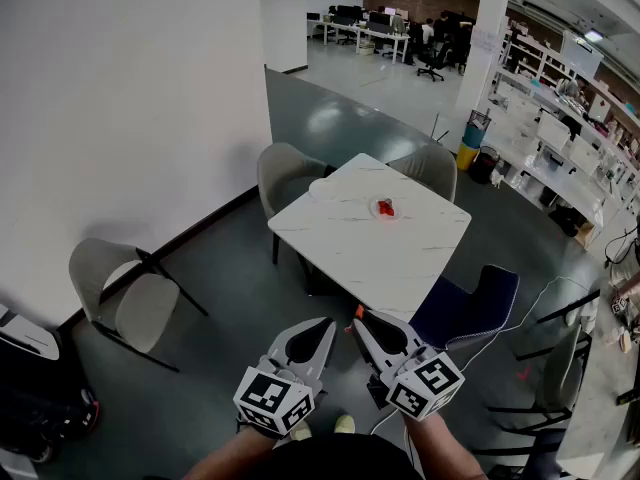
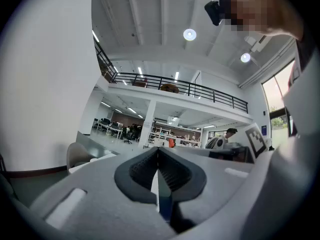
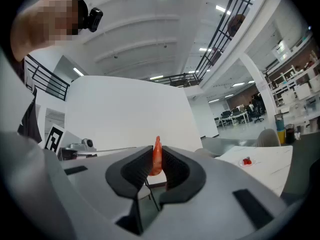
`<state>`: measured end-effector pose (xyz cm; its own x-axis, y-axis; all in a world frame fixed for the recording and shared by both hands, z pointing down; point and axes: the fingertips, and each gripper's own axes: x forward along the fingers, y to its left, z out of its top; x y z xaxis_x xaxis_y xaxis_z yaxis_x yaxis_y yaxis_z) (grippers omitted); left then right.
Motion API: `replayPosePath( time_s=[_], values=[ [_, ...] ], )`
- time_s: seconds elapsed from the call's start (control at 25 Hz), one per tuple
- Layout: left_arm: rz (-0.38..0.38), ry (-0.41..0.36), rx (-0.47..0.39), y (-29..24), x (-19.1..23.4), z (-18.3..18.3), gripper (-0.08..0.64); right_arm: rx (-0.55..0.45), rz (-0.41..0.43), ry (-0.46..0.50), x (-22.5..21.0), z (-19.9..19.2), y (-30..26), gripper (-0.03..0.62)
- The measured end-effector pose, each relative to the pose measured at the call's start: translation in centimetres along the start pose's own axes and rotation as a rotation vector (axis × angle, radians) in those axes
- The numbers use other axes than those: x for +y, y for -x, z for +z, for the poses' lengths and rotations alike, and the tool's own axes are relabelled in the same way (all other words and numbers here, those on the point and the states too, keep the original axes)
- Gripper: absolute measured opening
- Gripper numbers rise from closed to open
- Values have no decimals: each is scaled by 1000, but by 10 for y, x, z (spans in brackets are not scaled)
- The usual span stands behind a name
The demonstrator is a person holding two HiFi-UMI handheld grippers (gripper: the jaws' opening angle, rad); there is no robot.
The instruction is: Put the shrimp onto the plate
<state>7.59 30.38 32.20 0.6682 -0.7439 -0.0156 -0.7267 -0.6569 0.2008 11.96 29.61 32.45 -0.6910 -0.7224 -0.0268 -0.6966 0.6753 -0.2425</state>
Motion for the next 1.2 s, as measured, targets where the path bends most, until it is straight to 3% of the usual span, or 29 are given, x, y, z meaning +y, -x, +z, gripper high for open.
replayPosePath(
  time_s=[1.2],
  values=[
    [18, 14, -7, 17, 35, -2, 8, 7, 13, -35, 16, -8, -29, 60]
  ],
)
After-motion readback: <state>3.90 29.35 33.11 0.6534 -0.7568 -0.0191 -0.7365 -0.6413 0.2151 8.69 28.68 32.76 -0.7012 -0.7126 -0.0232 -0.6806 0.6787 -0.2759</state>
